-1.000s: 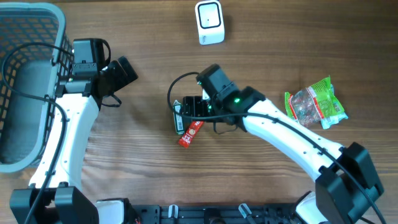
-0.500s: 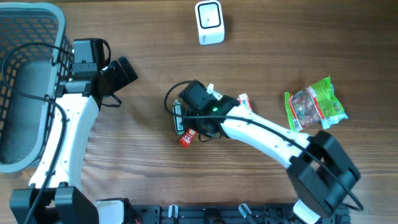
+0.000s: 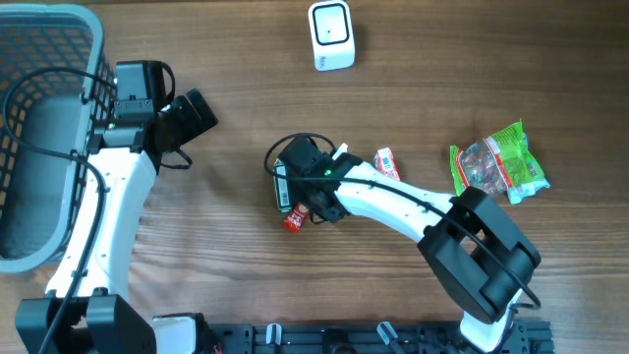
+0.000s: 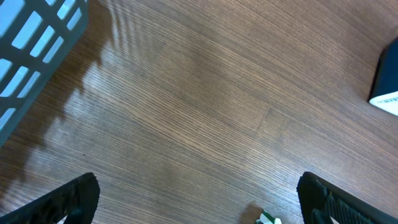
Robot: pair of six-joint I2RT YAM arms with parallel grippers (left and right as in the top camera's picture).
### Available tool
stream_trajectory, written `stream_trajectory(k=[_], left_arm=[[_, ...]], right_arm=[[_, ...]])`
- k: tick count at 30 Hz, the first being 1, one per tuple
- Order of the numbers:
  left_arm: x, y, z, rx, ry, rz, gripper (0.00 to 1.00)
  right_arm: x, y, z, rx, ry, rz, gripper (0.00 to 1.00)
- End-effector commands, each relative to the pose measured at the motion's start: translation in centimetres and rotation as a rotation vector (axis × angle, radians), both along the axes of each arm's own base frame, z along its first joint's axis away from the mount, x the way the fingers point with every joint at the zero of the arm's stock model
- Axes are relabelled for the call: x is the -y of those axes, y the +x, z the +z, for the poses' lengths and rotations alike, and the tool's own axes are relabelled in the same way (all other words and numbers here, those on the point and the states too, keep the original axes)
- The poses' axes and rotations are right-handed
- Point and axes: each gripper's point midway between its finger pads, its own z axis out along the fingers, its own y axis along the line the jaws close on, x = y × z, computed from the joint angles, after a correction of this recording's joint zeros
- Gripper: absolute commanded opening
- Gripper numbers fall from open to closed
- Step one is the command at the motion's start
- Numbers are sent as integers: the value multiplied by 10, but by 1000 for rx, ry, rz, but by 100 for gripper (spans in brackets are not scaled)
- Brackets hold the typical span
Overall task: Scan the item barcode
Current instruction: 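Reach the right gripper to the red Nescafe stick and grasp it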
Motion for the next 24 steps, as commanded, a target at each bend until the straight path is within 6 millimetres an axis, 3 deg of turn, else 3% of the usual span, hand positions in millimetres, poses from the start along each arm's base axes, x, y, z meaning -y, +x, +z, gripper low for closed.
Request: stream_trajectory(k=[1, 3, 5, 9, 12, 15, 17, 21, 24], left_arm=[[-3, 3, 8, 22, 5, 9, 100], [-3, 3, 8, 22, 5, 9, 100], [-3, 3, 8, 22, 5, 9, 100], [-3, 3, 8, 22, 5, 9, 100], [-3, 3, 8, 22, 5, 9, 100], [-3, 3, 8, 22, 5, 9, 100], [-3, 3, 8, 22, 5, 9, 100], [-3, 3, 8, 22, 5, 9, 100], [-3, 3, 8, 22, 5, 9, 100]], right_arm=[[22, 0, -13, -9, -118, 38, 23], [43, 11, -2, -8, -173, 125, 16], [66, 26, 4, 32, -258, 313, 18], [82, 47, 6, 79, -309, 634, 21], [75, 59, 10, 152, -342, 890, 32], [70, 64, 40, 153, -337, 909, 36], [72, 52, 56, 98, -299, 845, 38], [73, 11, 40, -84, -177, 616, 41], [74, 6, 22, -77, -175, 615, 41]])
